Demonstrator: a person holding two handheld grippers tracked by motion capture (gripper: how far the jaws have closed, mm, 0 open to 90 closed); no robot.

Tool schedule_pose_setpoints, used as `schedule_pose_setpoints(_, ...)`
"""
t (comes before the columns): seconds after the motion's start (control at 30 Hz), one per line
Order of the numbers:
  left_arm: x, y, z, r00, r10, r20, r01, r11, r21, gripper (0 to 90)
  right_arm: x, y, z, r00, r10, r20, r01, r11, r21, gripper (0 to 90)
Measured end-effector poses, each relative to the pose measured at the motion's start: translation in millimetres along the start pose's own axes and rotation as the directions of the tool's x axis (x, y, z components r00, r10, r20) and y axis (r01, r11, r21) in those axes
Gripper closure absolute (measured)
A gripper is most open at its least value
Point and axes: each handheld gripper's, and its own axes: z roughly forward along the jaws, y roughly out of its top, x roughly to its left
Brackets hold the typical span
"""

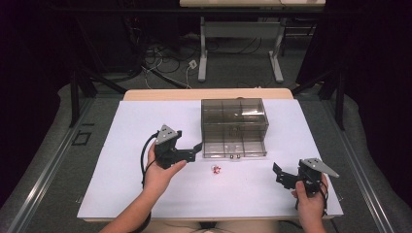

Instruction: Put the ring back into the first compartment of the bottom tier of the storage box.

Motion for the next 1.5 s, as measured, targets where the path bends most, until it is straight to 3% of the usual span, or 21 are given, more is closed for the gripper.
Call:
schedule_pose_setpoints(0.23, -8.2, 0.3, 14.3, 0.9998, 0.000, 0.018, 0.000, 0.9999, 0.010, 14.9, -1.0, -0.1, 0.0, 1.0000, 0.000, 0.001, 0.000, 1.000, 0.005, 0.0)
schedule_pose_setpoints(0.47, -14.1, -2.6, 25.5, 0.9997, 0.004, 0.026, -0.004, 0.9997, 0.024, 15.2, -1.1, 0.1, -0.4, 1.0000, -0.002, 0.006, 0.002, 1.000, 0.024, 0.2)
schedule_pose_setpoints(0.9, -22.5, -17.6, 45.1, 0.9986, -0.012, 0.051, 0.008, 0.9977, 0.067, 19.2, -1.6, -1.0, 1.5, 0.9999, 0.005, -0.009, -0.005, 1.000, 0.015, 0.7)
schedule_pose_setpoints(0.93, -23.5, -18.8, 45.7, 0.9979, -0.029, 0.059, 0.025, 0.9969, 0.075, 19.9, -1.5, -1.0, 1.6, 0.9999, 0.008, -0.009, -0.008, 1.000, 0.015, 1.0)
schedule_pose_setpoints(1.07, -24.7, -25.0, 51.2, 0.9975, -0.035, 0.061, 0.029, 0.9958, 0.086, 23.3, -2.3, -1.3, 2.1, 1.0000, 0.000, 0.009, -0.001, 1.000, 0.008, 1.3)
schedule_pose_setpoints(1.5, -31.2, -34.3, 59.3, 0.9963, -0.020, 0.084, 0.008, 0.9895, 0.144, 33.7, -3.1, -1.2, 2.0, 0.9999, 0.012, -0.005, -0.011, 1.000, 0.024, 1.9)
